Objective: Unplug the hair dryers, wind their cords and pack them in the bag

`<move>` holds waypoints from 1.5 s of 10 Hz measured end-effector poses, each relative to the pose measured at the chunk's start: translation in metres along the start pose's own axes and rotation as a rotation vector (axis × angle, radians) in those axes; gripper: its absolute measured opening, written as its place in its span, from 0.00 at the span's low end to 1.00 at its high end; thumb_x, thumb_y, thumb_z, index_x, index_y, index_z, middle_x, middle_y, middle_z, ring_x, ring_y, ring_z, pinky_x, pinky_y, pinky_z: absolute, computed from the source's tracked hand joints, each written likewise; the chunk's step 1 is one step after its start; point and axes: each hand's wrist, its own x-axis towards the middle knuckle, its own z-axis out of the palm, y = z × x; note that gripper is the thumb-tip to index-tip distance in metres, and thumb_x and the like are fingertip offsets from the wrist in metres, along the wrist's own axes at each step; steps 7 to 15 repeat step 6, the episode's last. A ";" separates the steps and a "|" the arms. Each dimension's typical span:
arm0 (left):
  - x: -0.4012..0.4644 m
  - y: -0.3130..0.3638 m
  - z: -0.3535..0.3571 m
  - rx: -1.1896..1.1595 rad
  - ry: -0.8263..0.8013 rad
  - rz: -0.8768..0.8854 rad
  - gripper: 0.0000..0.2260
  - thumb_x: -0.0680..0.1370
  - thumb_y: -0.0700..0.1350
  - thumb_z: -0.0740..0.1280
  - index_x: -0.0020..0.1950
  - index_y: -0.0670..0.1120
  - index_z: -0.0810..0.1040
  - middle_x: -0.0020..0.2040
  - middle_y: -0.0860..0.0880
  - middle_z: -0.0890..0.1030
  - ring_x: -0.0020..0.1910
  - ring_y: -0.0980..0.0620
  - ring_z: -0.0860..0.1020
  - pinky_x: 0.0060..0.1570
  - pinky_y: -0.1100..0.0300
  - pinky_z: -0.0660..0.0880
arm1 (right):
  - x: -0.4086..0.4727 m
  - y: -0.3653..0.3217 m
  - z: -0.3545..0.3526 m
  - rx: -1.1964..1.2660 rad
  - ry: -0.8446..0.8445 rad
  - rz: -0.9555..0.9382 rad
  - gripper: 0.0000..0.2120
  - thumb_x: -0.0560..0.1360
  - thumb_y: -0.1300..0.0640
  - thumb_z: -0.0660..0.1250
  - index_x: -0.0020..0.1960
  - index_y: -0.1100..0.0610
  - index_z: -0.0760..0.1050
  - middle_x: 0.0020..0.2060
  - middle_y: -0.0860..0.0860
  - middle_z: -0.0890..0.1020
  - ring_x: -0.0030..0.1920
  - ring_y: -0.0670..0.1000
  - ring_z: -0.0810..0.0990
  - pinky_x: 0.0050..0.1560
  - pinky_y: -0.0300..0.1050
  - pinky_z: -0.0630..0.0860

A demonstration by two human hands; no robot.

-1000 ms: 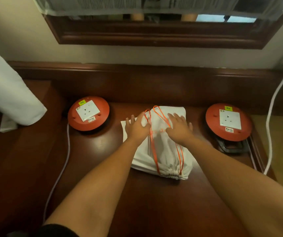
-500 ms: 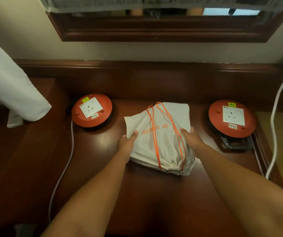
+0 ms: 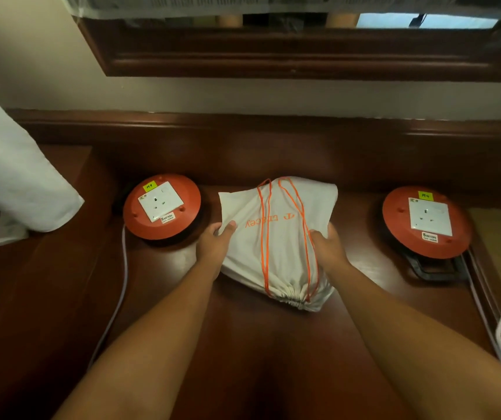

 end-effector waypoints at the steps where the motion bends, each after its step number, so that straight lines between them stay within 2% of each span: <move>1: 0.007 -0.001 -0.002 -0.010 -0.012 0.001 0.26 0.77 0.58 0.65 0.71 0.48 0.69 0.70 0.46 0.71 0.67 0.45 0.70 0.61 0.54 0.69 | 0.003 0.002 0.005 -0.009 -0.004 0.008 0.20 0.77 0.55 0.59 0.69 0.50 0.67 0.59 0.49 0.78 0.58 0.52 0.76 0.57 0.48 0.73; 3: 0.013 -0.003 -0.003 -0.018 -0.016 0.012 0.26 0.76 0.59 0.65 0.71 0.48 0.69 0.68 0.47 0.72 0.66 0.46 0.71 0.62 0.52 0.70 | 0.004 0.002 0.009 -0.028 0.010 0.004 0.20 0.79 0.54 0.58 0.70 0.51 0.64 0.57 0.47 0.75 0.55 0.50 0.73 0.54 0.46 0.70; 4: 0.010 0.001 -0.004 -0.009 -0.026 0.008 0.27 0.77 0.59 0.65 0.72 0.48 0.67 0.70 0.47 0.71 0.68 0.45 0.70 0.63 0.51 0.69 | 0.001 0.001 0.008 -0.075 0.021 0.019 0.20 0.78 0.53 0.58 0.70 0.53 0.64 0.60 0.50 0.75 0.56 0.51 0.73 0.56 0.47 0.70; 5: 0.004 0.009 -0.009 0.041 -0.006 0.031 0.28 0.78 0.57 0.64 0.74 0.49 0.64 0.73 0.46 0.67 0.71 0.43 0.67 0.66 0.49 0.67 | 0.002 -0.007 0.005 -0.257 0.121 0.016 0.25 0.76 0.47 0.60 0.69 0.55 0.64 0.66 0.56 0.70 0.65 0.59 0.69 0.65 0.56 0.69; 6: -0.007 0.026 -0.013 0.093 0.024 0.129 0.27 0.79 0.56 0.63 0.75 0.47 0.63 0.73 0.45 0.67 0.71 0.43 0.66 0.67 0.50 0.66 | -0.007 -0.027 0.006 -0.408 0.137 -0.052 0.29 0.78 0.47 0.60 0.74 0.57 0.59 0.72 0.59 0.63 0.72 0.61 0.61 0.71 0.56 0.62; 15: -0.007 0.026 -0.013 0.093 0.024 0.129 0.27 0.79 0.56 0.63 0.75 0.47 0.63 0.73 0.45 0.67 0.71 0.43 0.66 0.67 0.50 0.66 | -0.007 -0.027 0.006 -0.408 0.137 -0.052 0.29 0.78 0.47 0.60 0.74 0.57 0.59 0.72 0.59 0.63 0.72 0.61 0.61 0.71 0.56 0.62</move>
